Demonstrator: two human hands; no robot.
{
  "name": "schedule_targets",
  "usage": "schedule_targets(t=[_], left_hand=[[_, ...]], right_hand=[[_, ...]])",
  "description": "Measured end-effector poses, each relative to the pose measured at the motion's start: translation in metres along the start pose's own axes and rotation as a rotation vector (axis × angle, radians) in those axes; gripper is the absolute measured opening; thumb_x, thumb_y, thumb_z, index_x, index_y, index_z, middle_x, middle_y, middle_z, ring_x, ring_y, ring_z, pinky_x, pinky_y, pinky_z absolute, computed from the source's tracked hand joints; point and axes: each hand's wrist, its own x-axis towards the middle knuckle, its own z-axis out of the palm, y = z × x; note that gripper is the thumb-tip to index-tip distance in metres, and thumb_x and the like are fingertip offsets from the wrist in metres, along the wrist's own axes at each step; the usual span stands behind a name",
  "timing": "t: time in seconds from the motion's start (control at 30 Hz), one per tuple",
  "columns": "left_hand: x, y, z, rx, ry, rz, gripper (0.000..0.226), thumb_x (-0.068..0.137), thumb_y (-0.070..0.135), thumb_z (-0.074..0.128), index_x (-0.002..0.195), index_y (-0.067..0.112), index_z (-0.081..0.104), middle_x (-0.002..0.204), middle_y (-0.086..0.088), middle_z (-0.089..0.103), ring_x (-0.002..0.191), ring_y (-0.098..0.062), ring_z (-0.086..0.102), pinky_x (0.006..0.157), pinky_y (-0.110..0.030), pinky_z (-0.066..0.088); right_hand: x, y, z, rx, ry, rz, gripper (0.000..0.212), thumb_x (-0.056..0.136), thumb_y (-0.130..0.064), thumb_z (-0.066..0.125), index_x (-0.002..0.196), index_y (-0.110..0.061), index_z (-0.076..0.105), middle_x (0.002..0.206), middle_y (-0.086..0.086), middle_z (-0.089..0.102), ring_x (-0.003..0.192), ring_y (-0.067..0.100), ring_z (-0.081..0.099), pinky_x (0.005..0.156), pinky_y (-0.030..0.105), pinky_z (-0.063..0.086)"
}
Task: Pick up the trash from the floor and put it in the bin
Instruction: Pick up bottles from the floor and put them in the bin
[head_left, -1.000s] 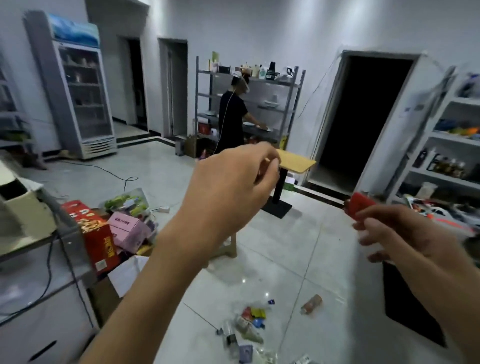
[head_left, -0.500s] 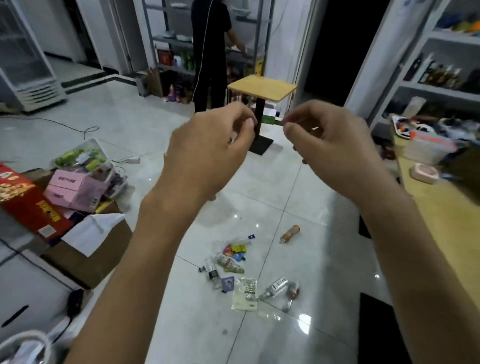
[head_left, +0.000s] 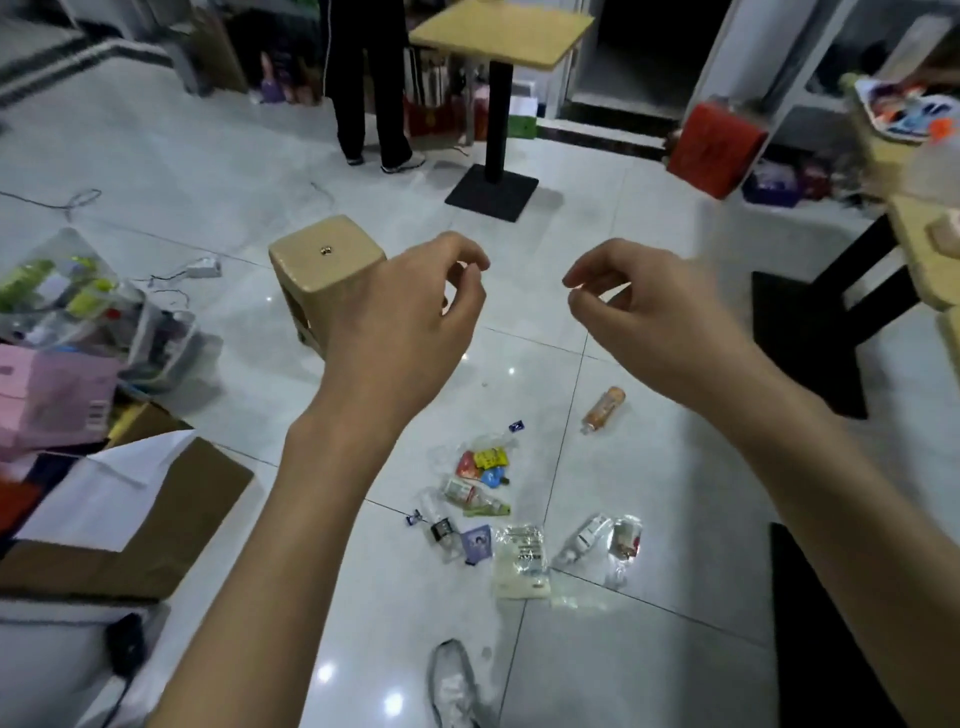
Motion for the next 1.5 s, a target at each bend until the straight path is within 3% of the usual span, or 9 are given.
schedule_targets(t=[0.27,0.6,0.7,0.83,0.93,1.07,1.17,1.3,1.5], left_hand=[[0.030,-0.149,0.193,0.022,-0.080,0.008,0.022,0.099,0.035,0.042,0.112,0.035,0.059,0.093,0.020,0.063,0.076,-0.004,0.058,0.060,-0.027,0.040],[-0.067,-0.394,0.566,0.171,-0.237,0.046,0.026,0.093,0.031,0.052,0.117,0.031,0.060,0.106,0.013,0.066,0.094,-0.012,0.061,0.071,-0.026,0.041],[-0.098,-0.453,0.657,0.245,-0.348,0.102,0.046,0.089,0.037,0.056,0.134,0.029,0.051,0.114,0.008,0.065,0.103,-0.018,0.061,0.080,-0.034,0.048],[-0.136,-0.528,0.753,0.298,-0.546,0.221,0.104,0.071,0.069,0.063,0.155,0.032,0.012,0.139,0.006,0.051,0.124,-0.018,0.050,0.094,-0.037,0.043],[-0.151,-0.565,0.790,0.374,-0.690,0.264,0.117,0.059,0.077,0.066,0.154,0.034,0.012,0.148,0.007,0.041,0.134,-0.015,0.039,0.102,-0.036,0.032],[-0.163,-0.589,0.814,0.540,-0.788,0.342,0.110,0.066,0.062,0.072,0.155,0.027,0.017,0.142,0.000,0.047,0.130,-0.022,0.043,0.104,-0.040,0.029],[-0.167,-0.589,0.817,0.620,-0.783,0.288,0.101,0.079,0.050,0.069,0.155,0.021,0.008,0.144,-0.005,0.041,0.131,-0.026,0.041,0.109,-0.041,0.022],[-0.164,-0.591,0.816,0.554,-0.712,0.225,0.088,0.074,0.046,0.075,0.144,0.014,0.032,0.135,-0.006,0.050,0.122,-0.026,0.048,0.105,-0.038,0.026],[-0.136,-0.578,0.783,0.380,-0.486,0.248,0.072,0.062,0.036,0.084,0.120,0.008,0.053,0.104,-0.010,0.064,0.094,-0.031,0.061,0.089,-0.039,0.042]], right_hand=[[0.080,0.141,0.184,-0.014,-0.092,0.125,0.017,0.086,-0.034,0.053,0.100,-0.034,0.063,0.095,-0.020,0.065,0.069,0.009,0.064,0.069,0.034,0.056],[0.095,0.428,0.493,-0.186,-0.242,0.086,0.027,0.088,-0.043,0.060,0.111,-0.031,0.059,0.104,-0.013,0.064,0.085,0.009,0.061,0.073,0.029,0.049],[0.088,0.493,0.575,-0.250,-0.301,0.078,0.043,0.086,-0.057,0.060,0.116,-0.028,0.057,0.110,-0.007,0.062,0.096,0.013,0.059,0.074,0.030,0.046],[0.078,0.561,0.677,-0.339,-0.400,0.024,0.071,0.077,-0.067,0.063,0.131,-0.023,0.049,0.125,-0.001,0.053,0.116,0.021,0.048,0.087,0.036,0.047],[0.072,0.590,0.732,-0.353,-0.468,0.002,0.088,0.073,-0.065,0.067,0.143,-0.022,0.037,0.136,0.001,0.046,0.126,0.022,0.044,0.093,0.036,0.045],[0.067,0.619,0.782,-0.378,-0.640,0.084,0.102,0.071,-0.050,0.075,0.151,-0.019,0.021,0.145,0.009,0.039,0.132,0.029,0.041,0.099,0.038,0.042],[0.066,0.630,0.801,-0.429,-0.669,0.112,0.086,0.072,-0.042,0.076,0.143,-0.017,0.033,0.137,0.009,0.045,0.124,0.030,0.047,0.092,0.038,0.045],[0.077,0.635,0.801,-0.455,-0.590,0.037,0.056,0.078,-0.033,0.068,0.127,-0.016,0.045,0.122,0.006,0.059,0.112,0.028,0.058,0.084,0.036,0.047],[0.115,0.609,0.757,-0.478,-0.507,-0.056,0.044,0.076,-0.041,0.067,0.114,-0.022,0.056,0.107,0.000,0.066,0.101,0.025,0.063,0.075,0.029,0.043]])
